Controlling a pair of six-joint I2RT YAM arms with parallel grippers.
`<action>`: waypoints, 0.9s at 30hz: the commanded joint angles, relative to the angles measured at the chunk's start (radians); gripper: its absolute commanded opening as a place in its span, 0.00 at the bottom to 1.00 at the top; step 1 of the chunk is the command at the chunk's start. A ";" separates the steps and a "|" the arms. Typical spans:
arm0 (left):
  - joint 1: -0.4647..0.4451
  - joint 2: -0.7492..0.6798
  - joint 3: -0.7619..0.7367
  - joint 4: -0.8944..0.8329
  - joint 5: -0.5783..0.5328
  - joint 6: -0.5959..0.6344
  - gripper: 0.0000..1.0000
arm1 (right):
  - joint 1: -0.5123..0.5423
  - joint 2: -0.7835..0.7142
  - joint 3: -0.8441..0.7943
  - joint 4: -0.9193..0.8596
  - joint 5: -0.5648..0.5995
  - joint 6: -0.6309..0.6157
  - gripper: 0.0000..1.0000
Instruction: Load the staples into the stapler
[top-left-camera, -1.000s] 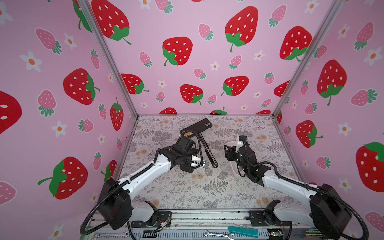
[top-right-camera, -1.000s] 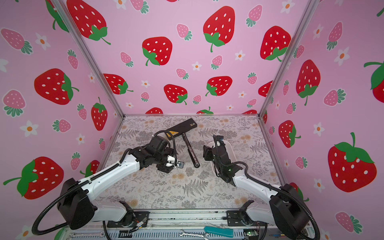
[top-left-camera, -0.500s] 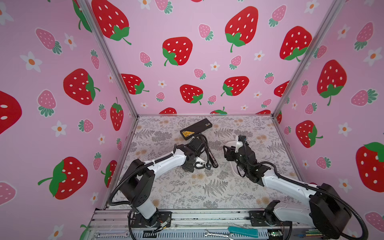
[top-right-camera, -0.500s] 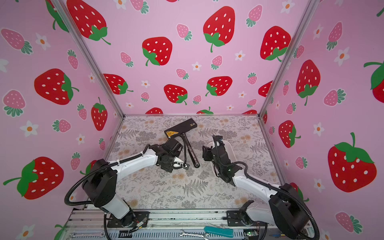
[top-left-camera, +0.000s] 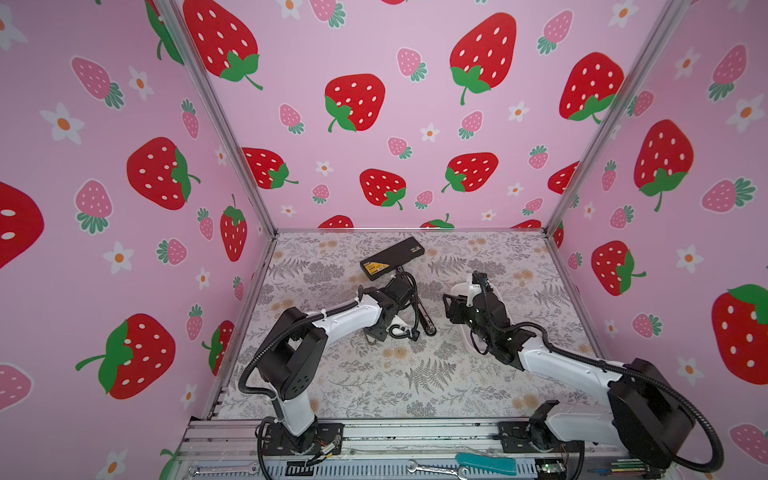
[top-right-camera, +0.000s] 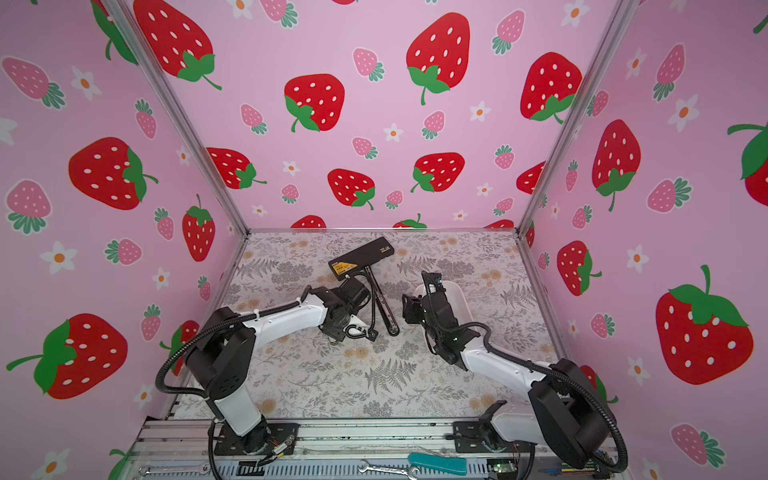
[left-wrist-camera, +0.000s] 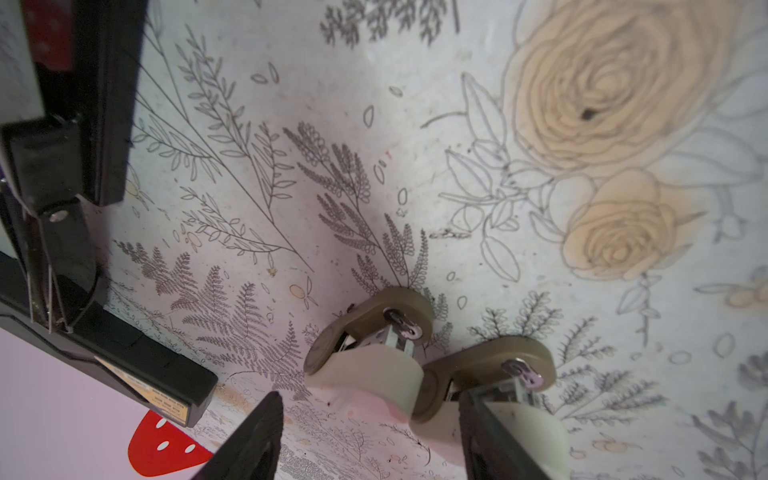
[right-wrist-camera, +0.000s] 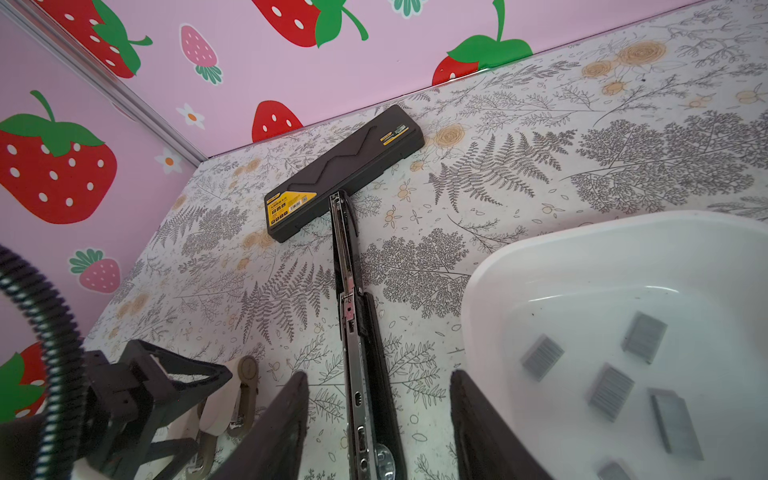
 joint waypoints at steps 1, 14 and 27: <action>-0.007 0.032 0.067 -0.072 -0.018 0.023 0.63 | -0.004 0.014 0.013 0.014 -0.010 0.017 0.56; -0.016 0.117 0.123 -0.134 -0.053 0.044 0.57 | -0.008 0.023 0.014 0.012 -0.012 0.022 0.56; -0.020 0.138 0.137 -0.172 -0.043 0.039 0.40 | -0.011 0.042 0.018 0.014 -0.031 0.033 0.56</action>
